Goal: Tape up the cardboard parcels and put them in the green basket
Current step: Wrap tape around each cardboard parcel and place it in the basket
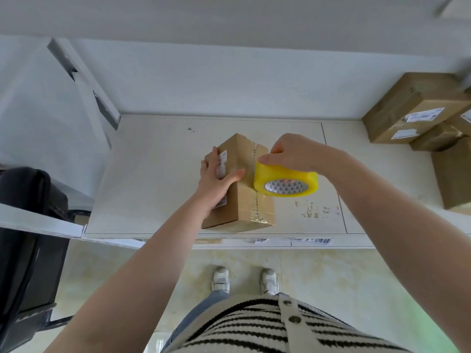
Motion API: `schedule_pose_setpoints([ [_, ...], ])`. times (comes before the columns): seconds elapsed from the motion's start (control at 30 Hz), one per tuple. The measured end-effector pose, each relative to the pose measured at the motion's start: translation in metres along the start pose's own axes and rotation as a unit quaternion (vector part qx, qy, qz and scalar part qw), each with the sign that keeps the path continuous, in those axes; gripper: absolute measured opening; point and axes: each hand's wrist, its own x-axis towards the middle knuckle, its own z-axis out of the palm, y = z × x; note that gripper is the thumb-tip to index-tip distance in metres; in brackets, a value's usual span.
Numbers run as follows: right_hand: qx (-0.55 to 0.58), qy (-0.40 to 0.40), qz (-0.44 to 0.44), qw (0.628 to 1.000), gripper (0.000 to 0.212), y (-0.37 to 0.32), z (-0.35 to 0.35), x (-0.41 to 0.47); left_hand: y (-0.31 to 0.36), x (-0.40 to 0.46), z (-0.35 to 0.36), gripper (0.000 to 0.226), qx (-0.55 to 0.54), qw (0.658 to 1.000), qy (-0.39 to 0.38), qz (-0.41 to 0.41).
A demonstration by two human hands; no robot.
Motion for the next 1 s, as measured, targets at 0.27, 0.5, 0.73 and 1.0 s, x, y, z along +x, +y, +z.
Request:
schedule_pose_setpoints([
  [0.27,-0.074,0.018,-0.001,0.997,0.055,-0.009,-0.008,-0.002,0.002,-0.001,0.028,0.123,-0.108,0.99,-0.088,-0.025],
  [0.5,-0.025,0.0,-0.039,0.999,0.059,-0.017,-0.008,0.002,-0.012,-0.002,0.011,0.104,-0.162,0.983,-0.08,-0.016],
  [0.73,-0.071,0.028,-0.029,0.997,0.052,-0.028,0.0,0.004,-0.02,-0.005,0.009,0.075,-0.211,0.974,-0.059,-0.052],
  [1.0,-0.121,0.02,0.03,0.992,0.058,0.014,0.001,-0.007,-0.015,-0.01,0.012,0.071,-0.213,0.975,-0.057,-0.035],
])
